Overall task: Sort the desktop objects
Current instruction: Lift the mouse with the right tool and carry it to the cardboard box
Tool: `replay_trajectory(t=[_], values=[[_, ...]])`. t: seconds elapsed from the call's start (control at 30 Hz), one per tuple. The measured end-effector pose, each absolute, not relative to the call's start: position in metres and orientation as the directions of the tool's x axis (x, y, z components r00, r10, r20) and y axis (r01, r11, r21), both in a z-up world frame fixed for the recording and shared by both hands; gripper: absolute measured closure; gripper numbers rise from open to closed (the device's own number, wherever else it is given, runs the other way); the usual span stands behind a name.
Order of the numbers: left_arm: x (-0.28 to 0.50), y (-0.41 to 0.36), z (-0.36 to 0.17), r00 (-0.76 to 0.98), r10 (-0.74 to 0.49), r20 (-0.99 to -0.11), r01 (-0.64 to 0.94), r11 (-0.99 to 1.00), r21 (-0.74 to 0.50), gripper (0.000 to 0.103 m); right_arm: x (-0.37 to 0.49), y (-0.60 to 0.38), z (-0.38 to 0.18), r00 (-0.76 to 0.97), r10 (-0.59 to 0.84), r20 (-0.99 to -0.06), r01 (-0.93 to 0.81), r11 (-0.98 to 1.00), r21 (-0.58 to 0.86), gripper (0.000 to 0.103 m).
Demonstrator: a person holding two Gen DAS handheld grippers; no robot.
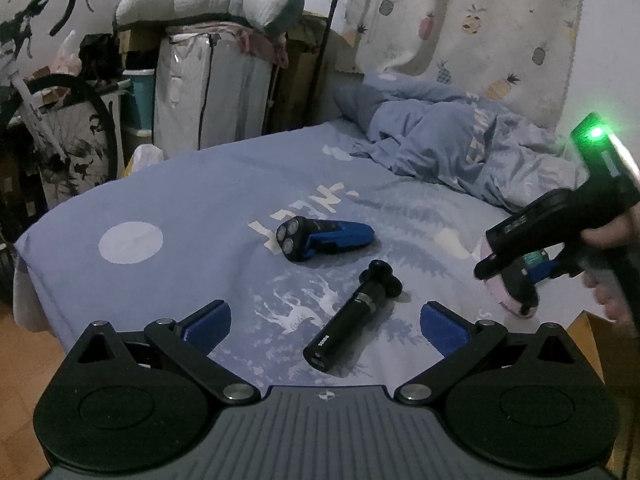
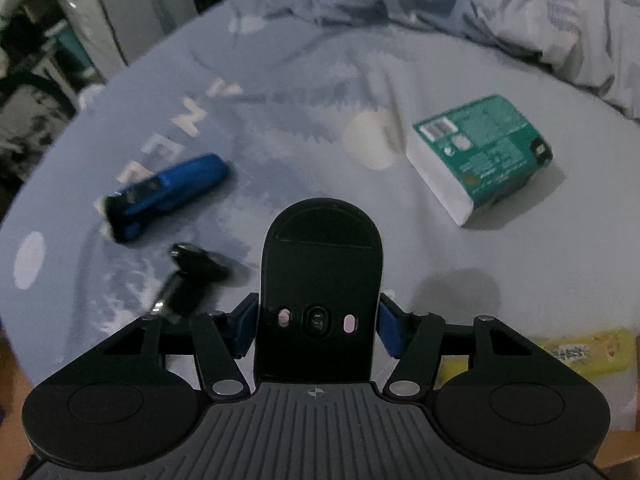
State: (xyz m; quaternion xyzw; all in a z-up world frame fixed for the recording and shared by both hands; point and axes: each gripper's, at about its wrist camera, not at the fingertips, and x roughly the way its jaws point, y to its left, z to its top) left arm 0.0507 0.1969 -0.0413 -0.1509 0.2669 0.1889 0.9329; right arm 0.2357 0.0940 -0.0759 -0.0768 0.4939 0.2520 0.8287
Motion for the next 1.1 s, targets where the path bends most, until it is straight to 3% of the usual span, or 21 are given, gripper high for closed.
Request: replay_trajectory(t=[0.37, 0.87, 1.1], values=[[0.05, 0.178, -0.03, 0.806, 0.263, -0.53, -0.385, 0.913, -0.131, 0.0, 0.193, 0.055, -0.02, 0.428, 0.479, -0.766, -0.551, 0.81, 0.199, 0.04], [0.04, 0.124, -0.01, 0.866, 0.175, -0.468, -0.223, 0.974, -0.047, 0.0, 0.125, -0.056, -0.001, 0.511, 0.463, -0.724, -0.494, 0.848, 0.193, 0.039], [0.033, 0.098, -0.004, 0.891, 0.074, -0.449, -0.123, 0.989, -0.083, 0.0, 0.098, -0.108, 0.004, 0.546, 0.444, -0.711, -0.46, 0.868, 0.189, 0.039]])
